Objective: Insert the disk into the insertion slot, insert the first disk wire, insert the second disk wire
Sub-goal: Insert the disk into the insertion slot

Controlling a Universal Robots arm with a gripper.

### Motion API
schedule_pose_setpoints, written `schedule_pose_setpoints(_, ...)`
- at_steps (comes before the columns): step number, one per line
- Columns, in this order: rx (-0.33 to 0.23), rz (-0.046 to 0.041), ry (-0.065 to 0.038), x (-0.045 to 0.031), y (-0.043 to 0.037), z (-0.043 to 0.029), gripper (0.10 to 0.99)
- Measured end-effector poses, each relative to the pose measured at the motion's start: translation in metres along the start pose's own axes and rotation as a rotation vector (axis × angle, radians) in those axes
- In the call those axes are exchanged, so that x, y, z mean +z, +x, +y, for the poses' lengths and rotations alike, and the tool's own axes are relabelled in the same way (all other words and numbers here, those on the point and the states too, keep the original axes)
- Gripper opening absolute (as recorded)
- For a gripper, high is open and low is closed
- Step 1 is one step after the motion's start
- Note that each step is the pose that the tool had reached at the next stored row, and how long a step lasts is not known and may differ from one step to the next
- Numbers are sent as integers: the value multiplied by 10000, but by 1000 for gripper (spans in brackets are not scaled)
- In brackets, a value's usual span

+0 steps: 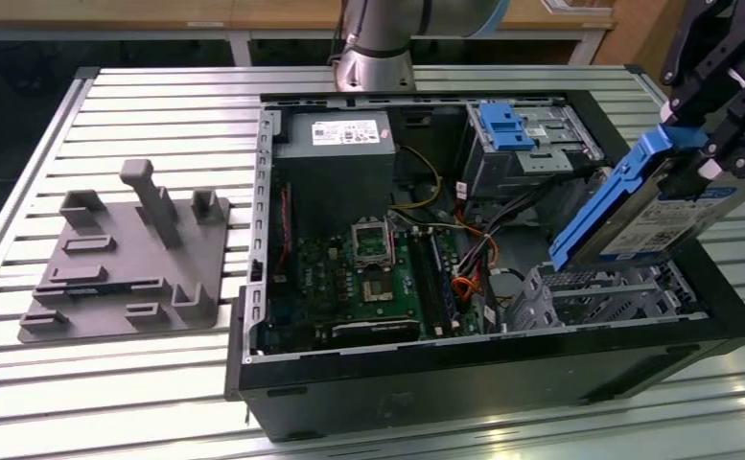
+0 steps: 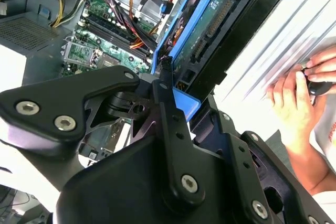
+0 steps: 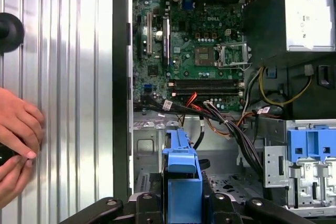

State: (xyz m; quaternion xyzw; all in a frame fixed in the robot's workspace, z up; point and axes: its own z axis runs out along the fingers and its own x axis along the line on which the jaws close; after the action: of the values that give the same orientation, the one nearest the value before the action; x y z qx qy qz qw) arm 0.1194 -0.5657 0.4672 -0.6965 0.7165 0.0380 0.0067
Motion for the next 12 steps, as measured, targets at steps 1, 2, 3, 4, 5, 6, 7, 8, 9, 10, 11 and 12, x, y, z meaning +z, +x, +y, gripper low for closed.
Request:
schedule_pose_setpoints(1,0,0,-5,6,0,-6,365)
schedule_pose_setpoints(2,1,11,-6,10,0,-7,365)
schedule_pose_setpoints(3,3,42,-6,13,0,-7,365)
schedule_pose_setpoints(4,5,82,-5,14,-1,-8,365)
schedule_pose_setpoints(5,5,89,-5,15,0,-8,365)
schedule_pose_setpoints(6,4,91,-4,14,0,-8,365)
schedule_pose_setpoints(7,4,93,-4,14,0,-8,365)
schedule_pose_setpoints(8,5,103,-4,15,-1,-8,365)
schedule_pose_setpoints(9,-1,104,-4,17,-2,-8,365)
schedule_pose_setpoints(10,-35,108,-6,20,-5,-8,365)
schedule_pose_setpoints(11,-129,114,-12,24,-9,-8,365)
schedule_pose_setpoints(12,-265,118,-20,31,-9,-8,365)
